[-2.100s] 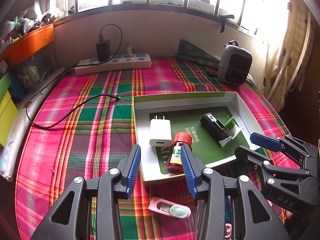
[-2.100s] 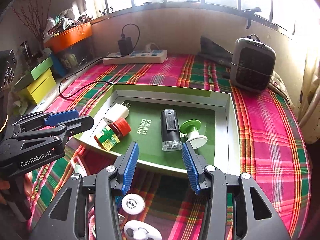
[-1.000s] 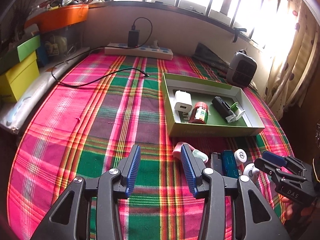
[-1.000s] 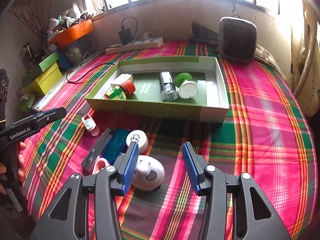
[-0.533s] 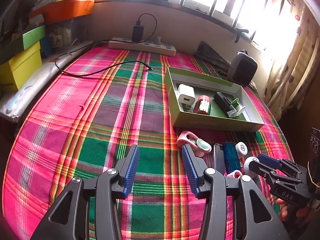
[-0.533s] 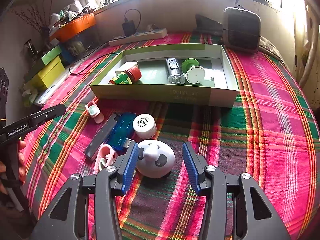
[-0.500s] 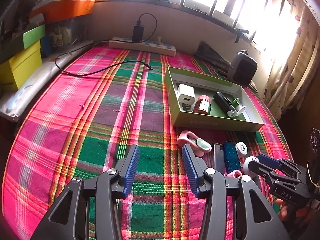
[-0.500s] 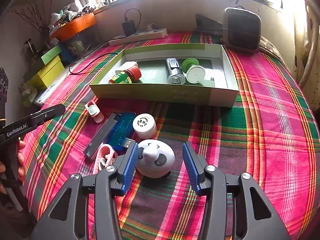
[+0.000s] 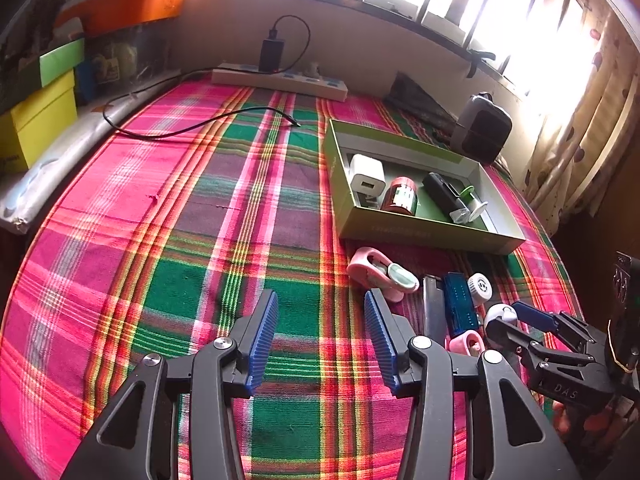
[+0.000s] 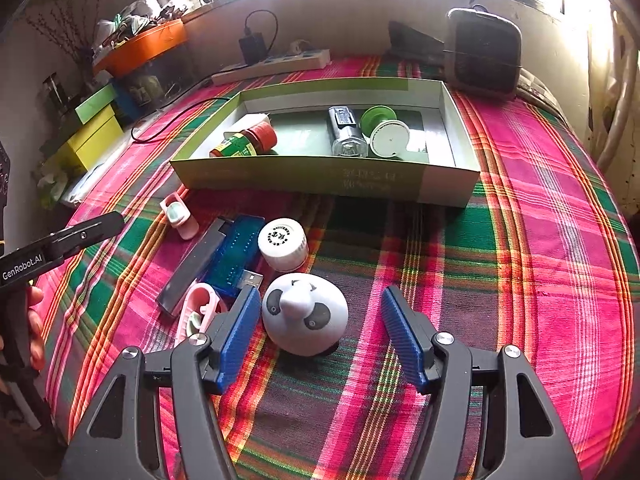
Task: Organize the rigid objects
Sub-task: 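Close the right tool on the white panda toy while the left tool approaches the pink holder, then close the left tool on the pink-and-white holder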
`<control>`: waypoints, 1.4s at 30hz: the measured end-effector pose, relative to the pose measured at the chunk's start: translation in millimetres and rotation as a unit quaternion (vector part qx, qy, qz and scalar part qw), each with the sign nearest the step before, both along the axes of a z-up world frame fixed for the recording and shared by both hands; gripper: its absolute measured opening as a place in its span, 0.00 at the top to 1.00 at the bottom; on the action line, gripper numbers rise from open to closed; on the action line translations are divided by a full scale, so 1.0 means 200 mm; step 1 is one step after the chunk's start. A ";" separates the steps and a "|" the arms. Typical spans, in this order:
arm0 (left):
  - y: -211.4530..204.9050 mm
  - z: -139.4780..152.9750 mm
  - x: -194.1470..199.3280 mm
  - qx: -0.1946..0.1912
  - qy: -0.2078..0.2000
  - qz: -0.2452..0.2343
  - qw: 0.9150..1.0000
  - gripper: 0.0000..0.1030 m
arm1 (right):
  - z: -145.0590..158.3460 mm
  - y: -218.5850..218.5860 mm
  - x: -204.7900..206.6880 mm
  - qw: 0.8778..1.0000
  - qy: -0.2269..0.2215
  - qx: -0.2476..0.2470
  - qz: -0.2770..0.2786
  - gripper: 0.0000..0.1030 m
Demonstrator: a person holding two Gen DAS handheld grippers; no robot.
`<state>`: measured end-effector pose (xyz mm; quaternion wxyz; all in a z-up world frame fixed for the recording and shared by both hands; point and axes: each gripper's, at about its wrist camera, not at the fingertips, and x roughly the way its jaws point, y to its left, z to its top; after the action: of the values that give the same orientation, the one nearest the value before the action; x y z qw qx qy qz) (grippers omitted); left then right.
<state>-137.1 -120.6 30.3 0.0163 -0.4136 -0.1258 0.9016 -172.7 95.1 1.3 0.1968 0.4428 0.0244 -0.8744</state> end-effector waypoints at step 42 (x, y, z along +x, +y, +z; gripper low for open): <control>0.26 -0.05 -0.19 -0.069 -0.056 0.013 0.996 0.53 | 0.00 0.08 0.01 1.000 0.012 -0.004 -0.012 0.57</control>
<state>-174.8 -68.2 19.6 -0.0314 -0.4618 -0.0696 0.8837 -170.9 111.7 0.7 0.1877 0.4313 0.0180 -0.8823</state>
